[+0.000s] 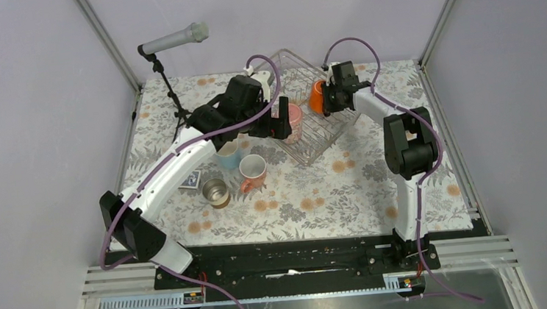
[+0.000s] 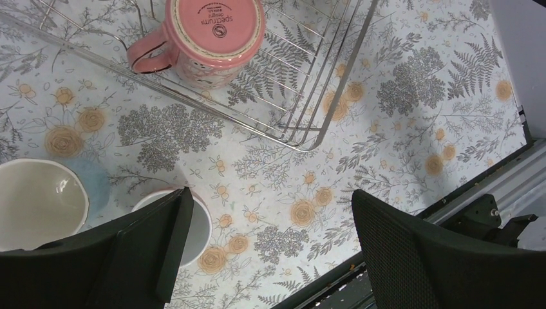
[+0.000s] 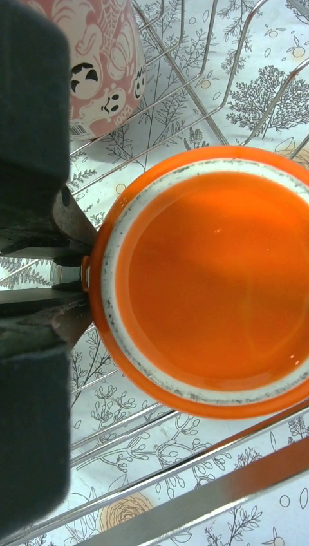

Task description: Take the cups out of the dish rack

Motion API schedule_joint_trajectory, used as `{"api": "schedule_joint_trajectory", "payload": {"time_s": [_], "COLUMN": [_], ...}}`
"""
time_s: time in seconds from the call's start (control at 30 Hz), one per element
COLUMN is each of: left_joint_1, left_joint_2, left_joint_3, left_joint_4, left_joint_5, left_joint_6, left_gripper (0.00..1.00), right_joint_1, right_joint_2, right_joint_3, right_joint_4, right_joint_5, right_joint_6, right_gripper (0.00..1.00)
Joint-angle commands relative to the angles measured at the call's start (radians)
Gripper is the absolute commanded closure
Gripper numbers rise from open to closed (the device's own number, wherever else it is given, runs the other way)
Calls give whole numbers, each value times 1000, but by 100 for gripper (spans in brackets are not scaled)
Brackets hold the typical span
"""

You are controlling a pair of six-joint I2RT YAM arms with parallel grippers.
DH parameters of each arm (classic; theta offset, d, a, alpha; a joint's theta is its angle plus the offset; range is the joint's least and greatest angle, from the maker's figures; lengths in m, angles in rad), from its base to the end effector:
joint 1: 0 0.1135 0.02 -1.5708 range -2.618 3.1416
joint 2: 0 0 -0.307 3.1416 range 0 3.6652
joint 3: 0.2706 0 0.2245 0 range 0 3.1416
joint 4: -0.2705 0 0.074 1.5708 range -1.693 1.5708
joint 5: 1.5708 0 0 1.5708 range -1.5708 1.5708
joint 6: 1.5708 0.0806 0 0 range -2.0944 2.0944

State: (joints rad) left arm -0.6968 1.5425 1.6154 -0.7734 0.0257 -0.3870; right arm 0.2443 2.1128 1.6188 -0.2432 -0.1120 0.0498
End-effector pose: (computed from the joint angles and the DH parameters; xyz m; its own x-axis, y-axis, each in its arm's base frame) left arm 0.2601 -0.2204 0.3964 -0.7055 0.0985 -0.7018 0.4215 0.8544 -0.3039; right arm 0.4940 0.1324 0.2232 -0.6673 -0.1154 -0.7358 -0.2878 0.9511 0.1119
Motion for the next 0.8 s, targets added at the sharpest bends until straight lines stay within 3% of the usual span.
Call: {"api": "schedule_joint_trajectory", "payload": {"time_s": [0.0, 0.77], "left_joint_1": [29, 114], "left_joint_2": [-33, -117], "left_joint_3": [-55, -336], "left_joint_4": [107, 724], "left_joint_5": [38, 120], "left_joint_6": [-64, -629], "left_gripper": [1, 1], "right_joint_1": [8, 68], "right_joint_2": [-46, -236], "right_joint_3": [40, 159], "right_joint_4": [23, -103], "right_joint_5": [34, 75], "right_joint_6": [27, 94], "right_gripper": [100, 100]}}
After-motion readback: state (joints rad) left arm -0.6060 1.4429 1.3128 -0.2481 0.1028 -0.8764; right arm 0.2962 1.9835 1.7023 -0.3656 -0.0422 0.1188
